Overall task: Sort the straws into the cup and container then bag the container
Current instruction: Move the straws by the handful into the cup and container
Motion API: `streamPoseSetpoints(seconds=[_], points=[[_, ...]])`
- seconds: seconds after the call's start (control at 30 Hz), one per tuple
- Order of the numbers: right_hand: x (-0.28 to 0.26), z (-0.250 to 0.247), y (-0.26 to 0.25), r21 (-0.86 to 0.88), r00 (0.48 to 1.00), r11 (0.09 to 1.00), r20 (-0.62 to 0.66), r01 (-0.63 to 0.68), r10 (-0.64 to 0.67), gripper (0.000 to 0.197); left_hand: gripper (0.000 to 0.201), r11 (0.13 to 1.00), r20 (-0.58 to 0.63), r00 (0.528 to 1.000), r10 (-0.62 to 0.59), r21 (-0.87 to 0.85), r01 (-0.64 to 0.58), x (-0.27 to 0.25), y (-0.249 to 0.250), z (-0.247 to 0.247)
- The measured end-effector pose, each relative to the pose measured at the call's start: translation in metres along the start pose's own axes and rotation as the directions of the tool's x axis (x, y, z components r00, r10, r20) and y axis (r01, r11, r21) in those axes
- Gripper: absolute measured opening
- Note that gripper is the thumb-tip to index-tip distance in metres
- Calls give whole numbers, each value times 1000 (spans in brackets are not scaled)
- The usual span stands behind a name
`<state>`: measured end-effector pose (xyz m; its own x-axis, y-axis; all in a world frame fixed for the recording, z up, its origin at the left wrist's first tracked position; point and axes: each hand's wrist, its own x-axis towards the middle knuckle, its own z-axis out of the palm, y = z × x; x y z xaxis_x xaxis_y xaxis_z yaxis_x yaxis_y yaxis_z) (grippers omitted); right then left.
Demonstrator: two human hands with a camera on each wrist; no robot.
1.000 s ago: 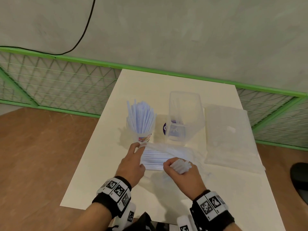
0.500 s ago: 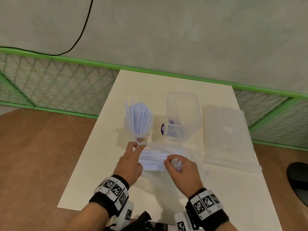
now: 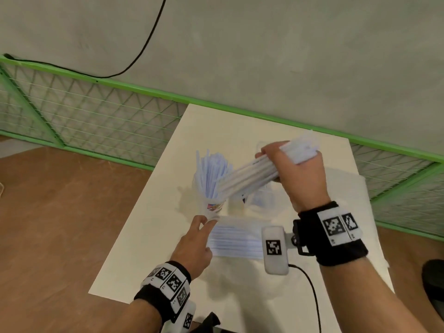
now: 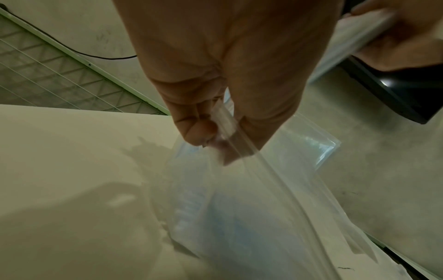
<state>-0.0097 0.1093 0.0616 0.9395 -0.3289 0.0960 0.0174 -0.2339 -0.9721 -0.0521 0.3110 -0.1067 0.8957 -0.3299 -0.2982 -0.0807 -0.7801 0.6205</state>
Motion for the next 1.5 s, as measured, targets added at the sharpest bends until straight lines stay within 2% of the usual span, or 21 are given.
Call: streamPoseSetpoints(seconds=[0.13,0.27,0.37,0.43,0.53,0.6,0.7,0.77,0.83,0.9,1.0,1.1,1.2,1.3,1.4,1.5], points=[[42,33,5,-50,1000,999,-12,-18,18,11,69,1000,4,1000,2,-1,-2,-2,-1,0],[57,60,31,-173,998,983,5,-61,62,14,67,1000,3,1000,-9,-11,9,-3,-1,-1],[57,73,46,-291,992,954,83,-63,91,18,67,1000,2,1000,-13,-16,13,-4,-2,-2],[55,76,52,-340,986,940,162,15,43,19,67,1000,-2,1000,-13,-13,13,-4,-4,-2],[48,71,59,-286,965,924,136,255,-224,51,68,1000,-5,1000,-17,-8,17,-3,-6,-2],[39,69,66,-329,930,871,172,365,-325,62,69,1000,-6,1000,-15,-16,15,-3,-8,-2],[18,73,81,-520,879,732,415,441,-235,75,72,1000,-5,1000,-11,-24,11,-3,-11,0],[7,79,92,-595,824,616,542,516,-167,74,73,1000,1,1000,-18,-24,18,-2,-11,1],[2,84,100,-573,793,606,585,552,-169,68,72,999,5,1000,-27,-27,27,-2,-11,2],[3,86,102,-511,815,675,526,532,-244,67,72,999,9,999,-31,-28,31,-1,-12,1],[11,89,102,-487,861,728,416,483,-293,81,72,999,12,999,-36,-16,37,-1,-14,0],[13,100,103,-550,840,666,492,504,-230,85,71,999,21,999,-40,-10,40,-3,-15,0],[15,109,110,-540,820,637,495,551,-289,71,71,999,22,999,-44,-18,44,-2,-17,-1],[24,116,111,-565,847,640,435,520,-305,70,71,999,21,999,-44,-28,44,-2,-18,-2],[36,125,102,-679,878,563,425,471,-221,82,71,999,28,999,-36,-31,37,-1,-20,-2],[48,135,99,-713,871,523,471,467,-137,74,71,999,39,998,-39,-34,41,0,-21,-3]])
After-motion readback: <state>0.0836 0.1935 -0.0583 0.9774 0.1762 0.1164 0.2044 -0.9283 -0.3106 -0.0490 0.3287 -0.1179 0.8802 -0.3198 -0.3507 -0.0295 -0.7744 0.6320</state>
